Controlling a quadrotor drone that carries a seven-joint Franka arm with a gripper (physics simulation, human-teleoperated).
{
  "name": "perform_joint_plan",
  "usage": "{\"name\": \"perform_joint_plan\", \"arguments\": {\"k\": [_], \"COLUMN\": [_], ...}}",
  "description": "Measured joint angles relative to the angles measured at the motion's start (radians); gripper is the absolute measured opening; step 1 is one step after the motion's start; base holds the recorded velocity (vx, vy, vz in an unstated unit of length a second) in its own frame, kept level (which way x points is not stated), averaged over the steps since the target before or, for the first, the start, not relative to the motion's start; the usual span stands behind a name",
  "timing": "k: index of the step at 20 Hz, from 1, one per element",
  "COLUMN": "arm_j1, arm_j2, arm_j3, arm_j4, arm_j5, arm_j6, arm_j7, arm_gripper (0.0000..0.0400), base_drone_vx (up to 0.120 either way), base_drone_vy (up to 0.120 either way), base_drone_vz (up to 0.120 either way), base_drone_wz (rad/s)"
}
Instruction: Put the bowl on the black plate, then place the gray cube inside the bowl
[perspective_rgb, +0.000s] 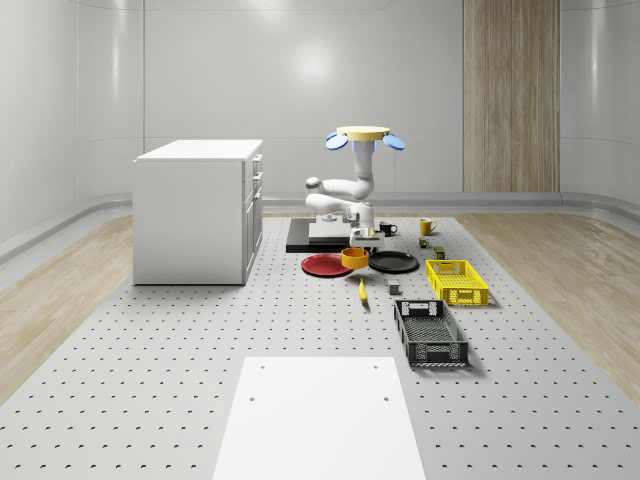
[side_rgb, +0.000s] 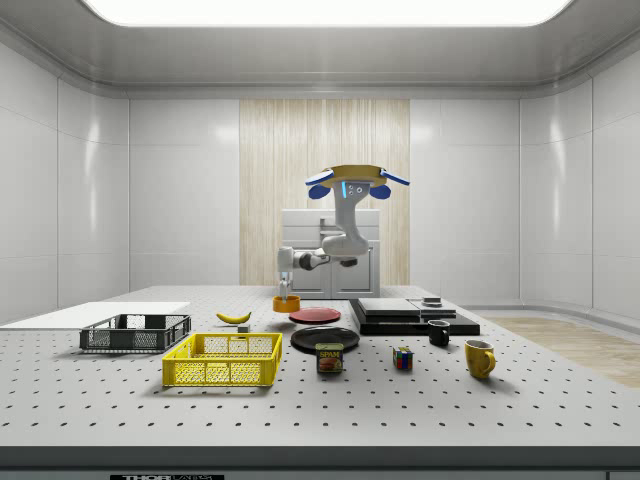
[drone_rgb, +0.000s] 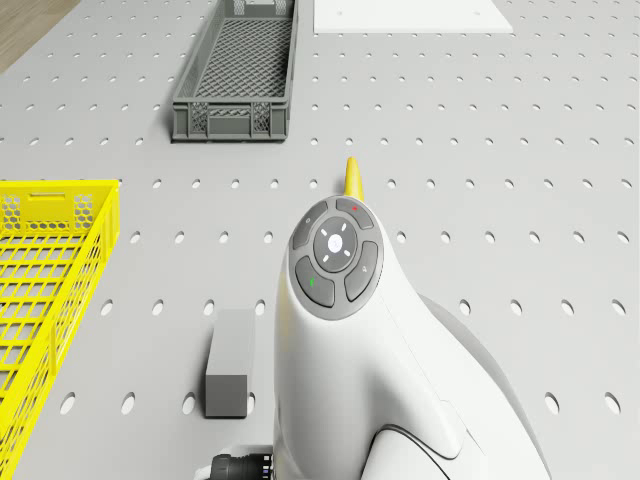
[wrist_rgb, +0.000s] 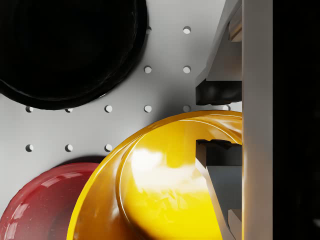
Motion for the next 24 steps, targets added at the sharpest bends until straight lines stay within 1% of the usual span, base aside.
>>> {"name": "perform_joint_plan", "arguments": {"k": [24], "arm_j1": [-0.003], "arm_j2": [-0.01], "arm_j3": [0.001], "arm_j4": [0.001], "arm_j5": [0.004], "arm_j6": [0.009], "arm_j7": [0.002], "arm_gripper": [0.01], "base_drone_vx": [-0.12], "base_drone_vy": [0.12], "base_drone_vz": [0.0], "base_drone_wz": [0.0]}}
